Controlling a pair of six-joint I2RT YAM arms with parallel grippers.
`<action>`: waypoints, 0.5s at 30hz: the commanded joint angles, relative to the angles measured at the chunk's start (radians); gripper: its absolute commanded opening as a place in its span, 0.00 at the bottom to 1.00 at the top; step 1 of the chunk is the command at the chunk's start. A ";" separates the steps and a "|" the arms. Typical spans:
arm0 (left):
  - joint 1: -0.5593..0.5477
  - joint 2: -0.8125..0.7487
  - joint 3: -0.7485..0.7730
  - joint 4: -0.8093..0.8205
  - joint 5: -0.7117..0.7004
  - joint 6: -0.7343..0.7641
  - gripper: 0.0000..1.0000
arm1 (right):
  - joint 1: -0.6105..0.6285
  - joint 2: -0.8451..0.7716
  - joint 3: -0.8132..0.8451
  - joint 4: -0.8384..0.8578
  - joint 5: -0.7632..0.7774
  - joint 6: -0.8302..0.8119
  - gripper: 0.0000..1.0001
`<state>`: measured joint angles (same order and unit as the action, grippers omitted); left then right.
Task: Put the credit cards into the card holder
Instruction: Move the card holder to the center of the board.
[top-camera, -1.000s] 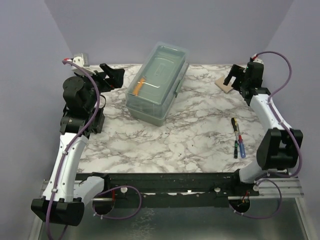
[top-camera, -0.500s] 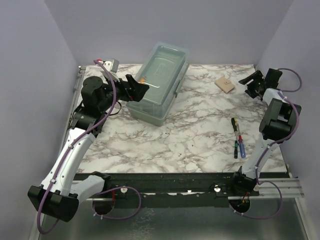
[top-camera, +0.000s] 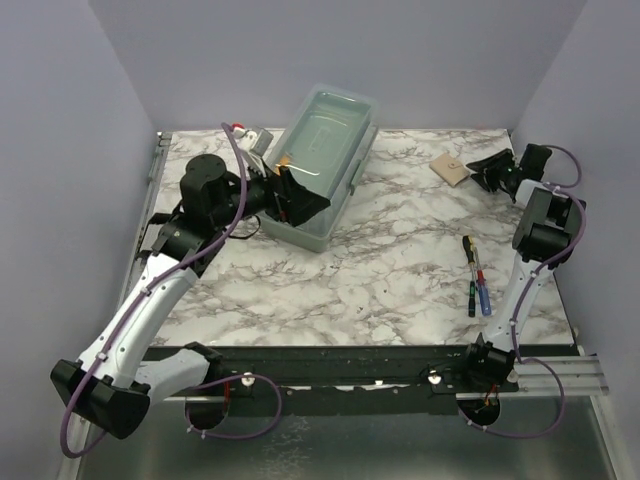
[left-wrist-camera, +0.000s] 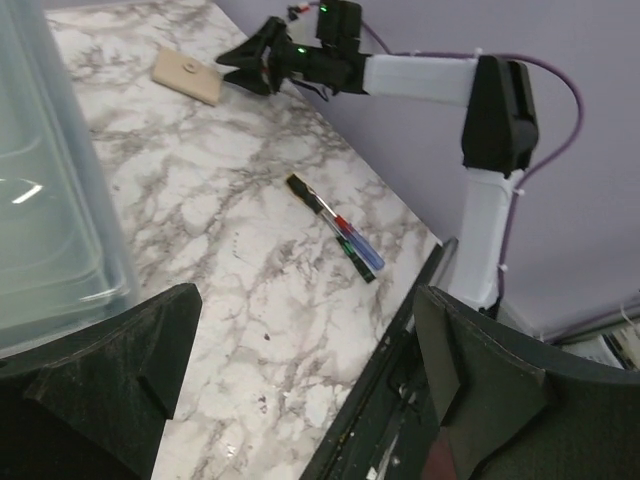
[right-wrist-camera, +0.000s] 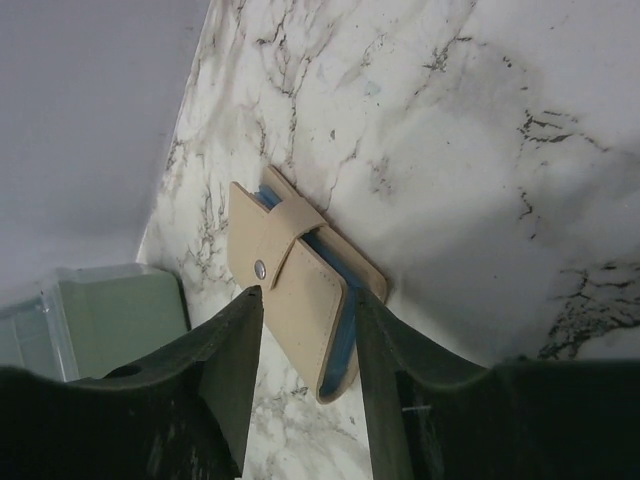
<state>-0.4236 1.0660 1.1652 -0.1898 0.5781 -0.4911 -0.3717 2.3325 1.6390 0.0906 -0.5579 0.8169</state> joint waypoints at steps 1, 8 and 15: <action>-0.096 0.042 0.027 -0.005 0.033 -0.029 0.94 | -0.004 0.060 0.030 0.058 -0.064 0.056 0.42; -0.265 0.111 0.030 0.002 -0.080 -0.046 0.90 | 0.002 0.035 -0.019 0.084 -0.104 0.054 0.18; -0.329 0.172 0.016 0.017 -0.187 -0.175 0.85 | 0.016 -0.087 -0.211 0.135 -0.149 0.016 0.00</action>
<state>-0.7326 1.2167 1.1687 -0.1890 0.4816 -0.5781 -0.3672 2.3440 1.5288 0.1959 -0.6460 0.8635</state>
